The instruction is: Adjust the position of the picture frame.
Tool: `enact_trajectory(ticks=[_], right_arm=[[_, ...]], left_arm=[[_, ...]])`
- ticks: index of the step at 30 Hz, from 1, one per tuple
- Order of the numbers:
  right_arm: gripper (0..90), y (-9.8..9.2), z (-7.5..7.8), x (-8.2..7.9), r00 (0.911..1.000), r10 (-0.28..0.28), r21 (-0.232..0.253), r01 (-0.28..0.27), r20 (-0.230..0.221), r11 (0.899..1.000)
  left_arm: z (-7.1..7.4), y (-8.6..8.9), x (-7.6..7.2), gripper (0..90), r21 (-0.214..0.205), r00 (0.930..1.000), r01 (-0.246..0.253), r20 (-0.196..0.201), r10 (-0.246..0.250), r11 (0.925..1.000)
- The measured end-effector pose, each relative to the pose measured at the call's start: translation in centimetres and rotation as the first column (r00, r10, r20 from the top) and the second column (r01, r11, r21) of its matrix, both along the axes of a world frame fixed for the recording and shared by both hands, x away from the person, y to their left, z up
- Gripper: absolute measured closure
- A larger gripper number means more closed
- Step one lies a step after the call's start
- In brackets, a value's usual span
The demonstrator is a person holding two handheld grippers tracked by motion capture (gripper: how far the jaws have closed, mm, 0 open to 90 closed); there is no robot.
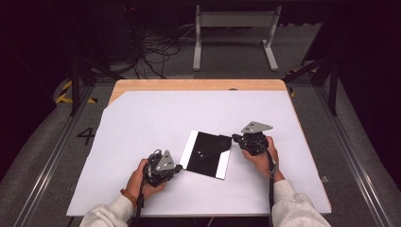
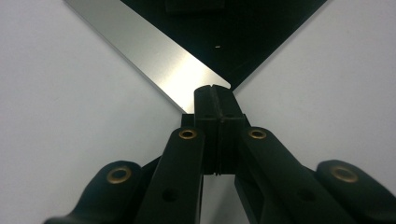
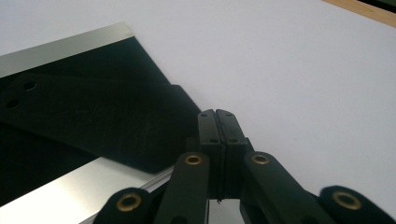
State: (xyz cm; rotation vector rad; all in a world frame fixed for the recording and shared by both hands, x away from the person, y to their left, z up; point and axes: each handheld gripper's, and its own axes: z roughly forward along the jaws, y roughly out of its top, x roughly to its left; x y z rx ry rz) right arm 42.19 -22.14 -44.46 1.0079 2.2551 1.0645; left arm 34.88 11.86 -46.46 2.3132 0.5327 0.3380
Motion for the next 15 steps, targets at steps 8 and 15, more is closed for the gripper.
enact_trajectory(ticks=[8, 15], right_arm=[[90.0, 0.3, -1.0, 1.4, 0.9997, -0.015, -0.033, 0.014, -0.019, 0.999], [90.0, 0.3, -1.2, 2.0, 0.9996, -0.013, -0.011, 0.013, -0.024, 1.0]], left_arm=[[0.0, 0.1, 0.1, 90.0, -0.007, 1.0, 0.005, -0.005, -0.005, 1.0], [0.0, 0.1, 0.2, 89.9, -0.006, 1.0, 0.008, -0.005, -0.008, 0.9999]])
